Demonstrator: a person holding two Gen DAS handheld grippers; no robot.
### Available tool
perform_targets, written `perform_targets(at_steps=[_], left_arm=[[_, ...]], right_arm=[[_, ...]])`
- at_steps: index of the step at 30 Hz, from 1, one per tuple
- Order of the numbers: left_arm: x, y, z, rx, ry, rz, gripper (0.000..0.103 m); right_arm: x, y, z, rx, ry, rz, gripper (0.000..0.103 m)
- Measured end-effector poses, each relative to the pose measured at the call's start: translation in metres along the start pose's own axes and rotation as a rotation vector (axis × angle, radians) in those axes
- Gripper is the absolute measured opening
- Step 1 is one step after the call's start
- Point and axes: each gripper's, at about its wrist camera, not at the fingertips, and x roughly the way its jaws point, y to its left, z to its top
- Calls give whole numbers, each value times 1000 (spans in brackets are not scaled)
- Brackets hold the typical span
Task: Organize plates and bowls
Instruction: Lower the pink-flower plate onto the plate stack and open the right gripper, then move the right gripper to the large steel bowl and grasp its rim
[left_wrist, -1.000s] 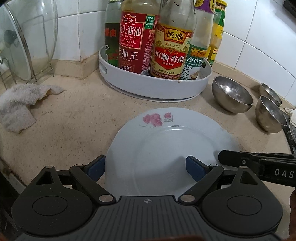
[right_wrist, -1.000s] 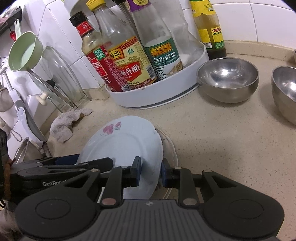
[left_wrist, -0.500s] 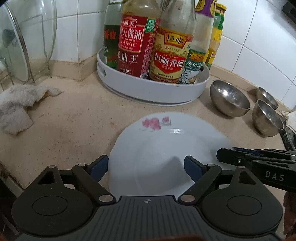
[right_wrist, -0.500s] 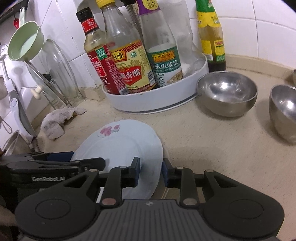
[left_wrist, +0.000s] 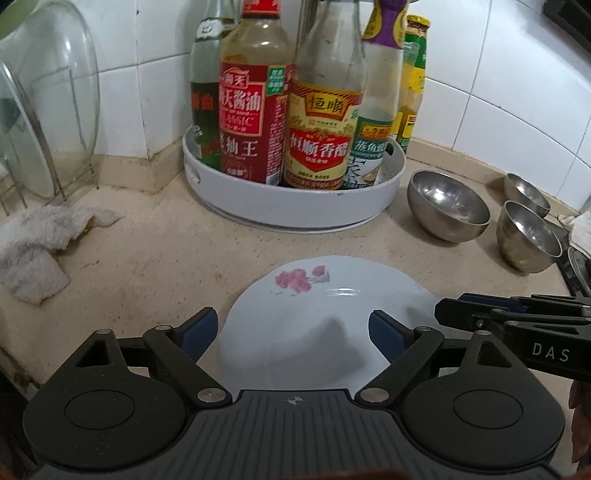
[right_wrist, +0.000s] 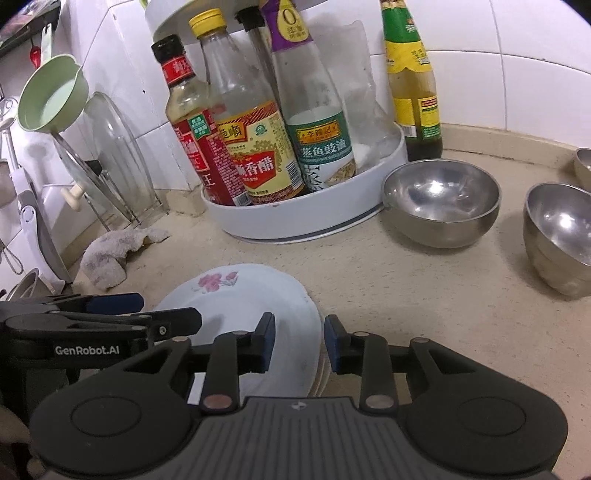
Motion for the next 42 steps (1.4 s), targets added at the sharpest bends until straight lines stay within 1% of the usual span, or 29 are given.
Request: perform_targets(at_steps=[4,10,13,20,27,30,33,36,37,38,40,42], left_arm=[[-3,-7,2,21,-13,-3,94],[-6,-22,9,44,-31,-16,98],[-7,-34,15,68,-43,-44,99],[0,-78,34,150,-62,-127,100],[22,-121,53,183,-49,-189,101],[32,-134,60,181,-36,-206,101],[45,-144,70,159,-16,-219,101],[58,-152,78,132,-1,-220,101],[61,-154,80,122,3,-209,100],[59,-158,81,121,-7,-204,100],[52,-169,83,154,-40,-249,100],[53,-185,82,199,-43,-292,101]], right_arm=[[-6,-5,0,13,-12,-3,29],[-20,-18,-3,43,-35,-20,31],[-26,-29,-4,70,-38,-45,35],[-50,-64,-5,134,-80,-116,35],[-77,-105,-6,191,-125,-193,35],[-86,-122,-5,214,-138,-218,35],[-93,-135,1,211,-150,-236,35],[-96,-149,7,214,-164,-253,35],[-97,-154,8,219,-167,-259,35],[-97,-159,10,223,-168,-265,35],[-98,-170,14,234,-175,-281,35],[-98,-183,20,258,-183,-291,35]])
